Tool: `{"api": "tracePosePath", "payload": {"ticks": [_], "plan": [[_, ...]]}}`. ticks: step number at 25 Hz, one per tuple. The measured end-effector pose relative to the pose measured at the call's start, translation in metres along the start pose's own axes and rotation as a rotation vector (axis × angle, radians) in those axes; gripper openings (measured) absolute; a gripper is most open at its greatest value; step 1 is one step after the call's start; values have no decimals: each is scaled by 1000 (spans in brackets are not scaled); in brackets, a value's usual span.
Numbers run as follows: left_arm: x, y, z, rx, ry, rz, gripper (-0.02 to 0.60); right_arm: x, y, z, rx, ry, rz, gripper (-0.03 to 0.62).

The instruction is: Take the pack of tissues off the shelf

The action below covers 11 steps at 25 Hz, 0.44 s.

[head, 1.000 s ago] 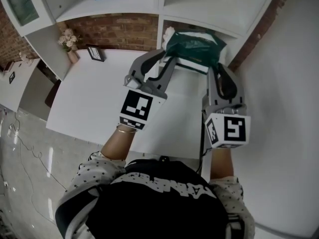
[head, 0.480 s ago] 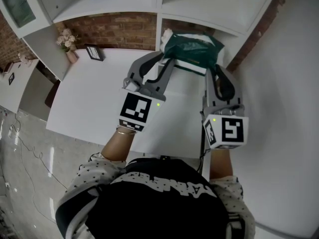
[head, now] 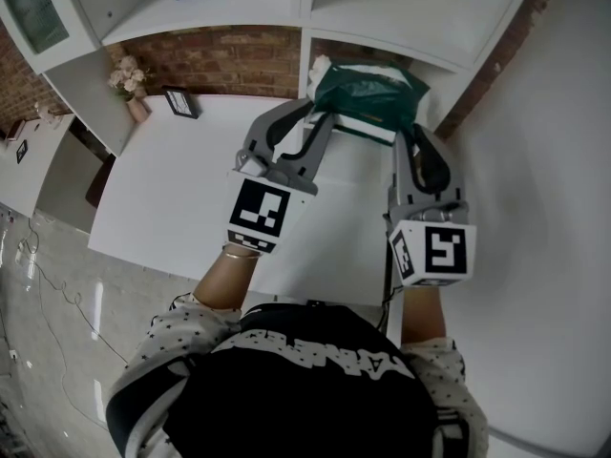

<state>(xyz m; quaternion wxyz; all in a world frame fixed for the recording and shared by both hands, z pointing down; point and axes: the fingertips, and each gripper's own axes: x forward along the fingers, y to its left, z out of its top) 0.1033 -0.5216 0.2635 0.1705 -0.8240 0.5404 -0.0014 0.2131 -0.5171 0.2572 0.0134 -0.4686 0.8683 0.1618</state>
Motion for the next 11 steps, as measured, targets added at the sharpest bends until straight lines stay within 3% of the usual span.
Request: {"api": "tracePosePath", "payload": {"ticks": [11], "plan": [[-2,1,1,4,-2,3,103,-1,2,1,3,-3,3,87]]}}
